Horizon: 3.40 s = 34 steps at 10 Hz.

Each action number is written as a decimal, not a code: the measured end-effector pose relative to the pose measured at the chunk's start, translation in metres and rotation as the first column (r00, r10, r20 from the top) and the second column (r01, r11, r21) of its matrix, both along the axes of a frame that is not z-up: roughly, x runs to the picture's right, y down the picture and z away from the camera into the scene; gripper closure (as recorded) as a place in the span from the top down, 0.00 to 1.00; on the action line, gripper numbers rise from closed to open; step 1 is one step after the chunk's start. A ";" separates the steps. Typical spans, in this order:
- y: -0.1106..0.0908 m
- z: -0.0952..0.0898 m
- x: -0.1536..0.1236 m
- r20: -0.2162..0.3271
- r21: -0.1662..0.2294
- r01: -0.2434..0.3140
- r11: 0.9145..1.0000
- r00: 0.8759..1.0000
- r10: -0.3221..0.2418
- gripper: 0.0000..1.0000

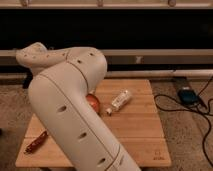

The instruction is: Drag the ceramic bowl in a circle

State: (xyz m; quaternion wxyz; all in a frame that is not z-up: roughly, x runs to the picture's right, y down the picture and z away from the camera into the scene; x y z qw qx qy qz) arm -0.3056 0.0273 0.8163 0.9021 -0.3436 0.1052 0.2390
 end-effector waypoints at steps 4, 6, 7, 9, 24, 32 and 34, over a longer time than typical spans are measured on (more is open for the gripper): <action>0.000 0.000 0.000 0.000 0.000 0.000 1.000 1.000 0.000 0.80; 0.000 0.000 0.000 0.000 0.000 0.000 1.000 1.000 0.000 0.80; 0.000 0.000 0.000 0.000 0.000 0.000 1.000 1.000 0.000 0.80; 0.000 0.000 0.000 0.000 0.000 0.000 1.000 1.000 0.000 0.80; 0.025 0.020 0.016 -0.080 -0.049 -0.016 0.999 0.997 0.012 0.80; 0.102 0.026 0.059 -0.251 -0.233 -0.139 0.963 0.965 0.079 0.80; 0.118 0.032 0.061 -0.275 -0.269 -0.161 0.950 0.958 0.084 0.72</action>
